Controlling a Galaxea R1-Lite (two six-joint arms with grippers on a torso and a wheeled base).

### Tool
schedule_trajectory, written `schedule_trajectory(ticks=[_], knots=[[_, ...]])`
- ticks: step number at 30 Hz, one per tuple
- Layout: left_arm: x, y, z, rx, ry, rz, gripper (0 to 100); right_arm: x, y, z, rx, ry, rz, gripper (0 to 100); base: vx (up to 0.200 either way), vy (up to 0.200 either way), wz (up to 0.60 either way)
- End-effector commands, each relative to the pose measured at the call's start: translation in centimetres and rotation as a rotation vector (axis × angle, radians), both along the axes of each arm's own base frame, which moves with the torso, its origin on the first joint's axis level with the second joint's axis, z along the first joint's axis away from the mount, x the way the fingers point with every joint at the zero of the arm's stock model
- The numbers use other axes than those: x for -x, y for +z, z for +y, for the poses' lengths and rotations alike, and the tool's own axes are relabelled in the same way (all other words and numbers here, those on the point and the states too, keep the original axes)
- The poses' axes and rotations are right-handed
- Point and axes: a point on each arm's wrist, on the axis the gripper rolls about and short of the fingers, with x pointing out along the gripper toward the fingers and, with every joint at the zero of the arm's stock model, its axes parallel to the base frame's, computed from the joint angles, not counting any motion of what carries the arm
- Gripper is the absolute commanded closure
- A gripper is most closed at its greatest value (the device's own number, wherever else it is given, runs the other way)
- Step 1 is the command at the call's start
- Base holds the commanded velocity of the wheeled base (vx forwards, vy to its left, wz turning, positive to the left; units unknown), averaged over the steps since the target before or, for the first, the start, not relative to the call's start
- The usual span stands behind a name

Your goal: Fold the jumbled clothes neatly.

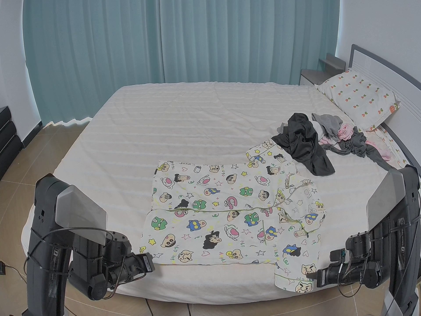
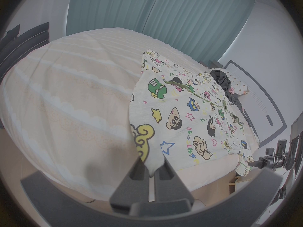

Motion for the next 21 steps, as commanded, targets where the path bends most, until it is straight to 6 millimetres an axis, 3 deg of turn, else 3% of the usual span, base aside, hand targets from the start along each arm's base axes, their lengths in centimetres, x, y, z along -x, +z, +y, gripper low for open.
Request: schedule_trajectory(ticks=[1, 21], knots=[[0.3, 0.7, 0.1, 0.007, -0.002, -0.017, 100, 0.3, 0.4, -0.1, -0.001, -0.004, -0.005, 100, 0.000, 0.000, 0.00], [2.7, 0.8, 0.9, -0.095, -0.073, 0.048, 100, 2.2, 1.8, -0.4, 0.071, 0.105, 0.119, 100, 0.000, 0.000, 0.00]])
